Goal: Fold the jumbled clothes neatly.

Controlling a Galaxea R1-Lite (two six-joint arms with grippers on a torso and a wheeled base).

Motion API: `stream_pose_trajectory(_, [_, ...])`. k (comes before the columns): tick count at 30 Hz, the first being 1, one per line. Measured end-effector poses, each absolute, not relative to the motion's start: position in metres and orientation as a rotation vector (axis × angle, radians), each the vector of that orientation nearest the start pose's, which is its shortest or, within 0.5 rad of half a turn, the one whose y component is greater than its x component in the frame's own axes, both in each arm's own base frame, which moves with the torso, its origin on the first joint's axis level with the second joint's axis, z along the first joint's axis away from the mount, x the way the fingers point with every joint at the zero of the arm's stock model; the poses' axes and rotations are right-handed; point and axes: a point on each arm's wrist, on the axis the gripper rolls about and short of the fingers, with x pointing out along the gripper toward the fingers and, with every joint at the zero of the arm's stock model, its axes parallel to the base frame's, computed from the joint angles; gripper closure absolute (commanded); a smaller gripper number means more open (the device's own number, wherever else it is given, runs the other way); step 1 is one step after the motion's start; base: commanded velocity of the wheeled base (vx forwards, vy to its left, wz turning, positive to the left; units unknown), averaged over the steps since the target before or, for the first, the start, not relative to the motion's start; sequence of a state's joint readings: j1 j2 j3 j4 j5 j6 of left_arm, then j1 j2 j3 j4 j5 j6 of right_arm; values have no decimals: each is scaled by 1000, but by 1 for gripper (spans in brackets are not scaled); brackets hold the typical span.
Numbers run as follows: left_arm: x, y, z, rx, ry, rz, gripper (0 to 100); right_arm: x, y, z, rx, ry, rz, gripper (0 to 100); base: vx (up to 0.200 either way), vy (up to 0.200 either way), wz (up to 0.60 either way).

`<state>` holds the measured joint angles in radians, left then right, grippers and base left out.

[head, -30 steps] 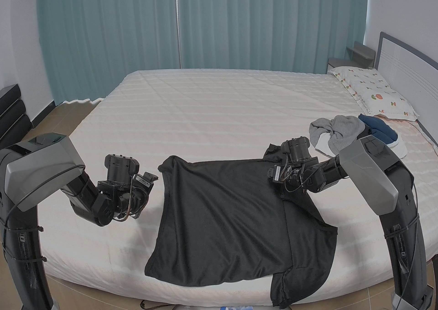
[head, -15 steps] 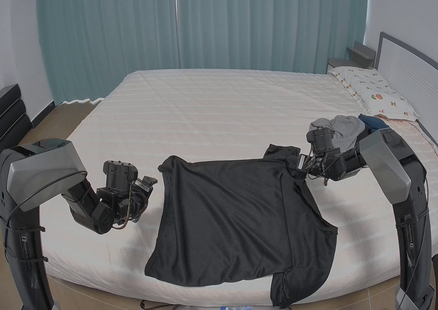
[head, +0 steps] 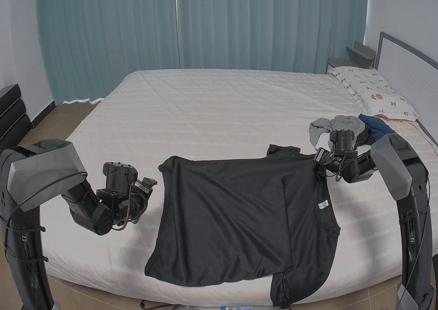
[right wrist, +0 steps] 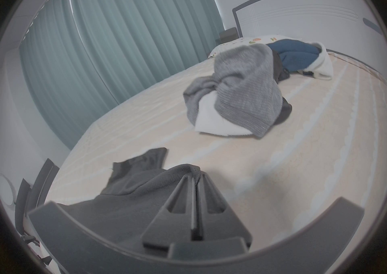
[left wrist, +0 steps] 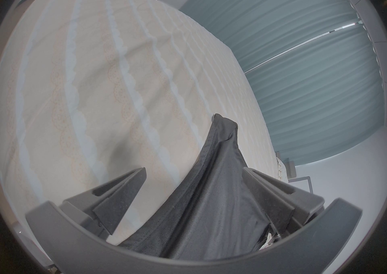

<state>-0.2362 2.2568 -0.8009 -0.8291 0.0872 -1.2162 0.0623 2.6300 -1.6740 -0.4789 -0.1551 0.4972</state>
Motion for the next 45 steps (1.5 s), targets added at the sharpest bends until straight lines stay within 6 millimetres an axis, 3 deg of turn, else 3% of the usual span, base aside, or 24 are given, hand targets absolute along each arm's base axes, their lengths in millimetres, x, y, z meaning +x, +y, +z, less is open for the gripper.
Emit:
stream_pose_trajectory(1, [358, -84, 7, -1072, 621, 248, 0, 514, 27, -2, 436, 446, -210, 100, 0, 0, 0])
stream_pose_trajectory(2, [358, -84, 7, -1072, 621, 248, 0, 515, 25, -5, 436, 450, -214, 0, 0, 0, 0])
stream_pose_trajectory(7, [358, -84, 7, -1072, 622, 249, 0, 516, 21, -12, 462, 452, -218, 0, 0, 0, 0])
stream_pose_trajectory(12, [358, -84, 7, -1071, 622, 248, 0, 513, 17, -6, 528, 454, -173, 0, 0, 0, 0])
stream_pose_trajectory(24, [358, -84, 6, -1072, 624, 249, 0, 480, 7, -3, 562, 560, -134, 0, 0, 0, 0])
stream_pose_trajectory(33, [354, -86, 8, -1082, 570, 203, 0, 424, 4, -5, 592, 662, -89, 0, 0, 0, 0])
stream_pose_trajectory(45, [339, -94, 10, -1024, 570, 134, 0, 325, 5, 3, 700, 667, 24, 0, -200, 0, 0])
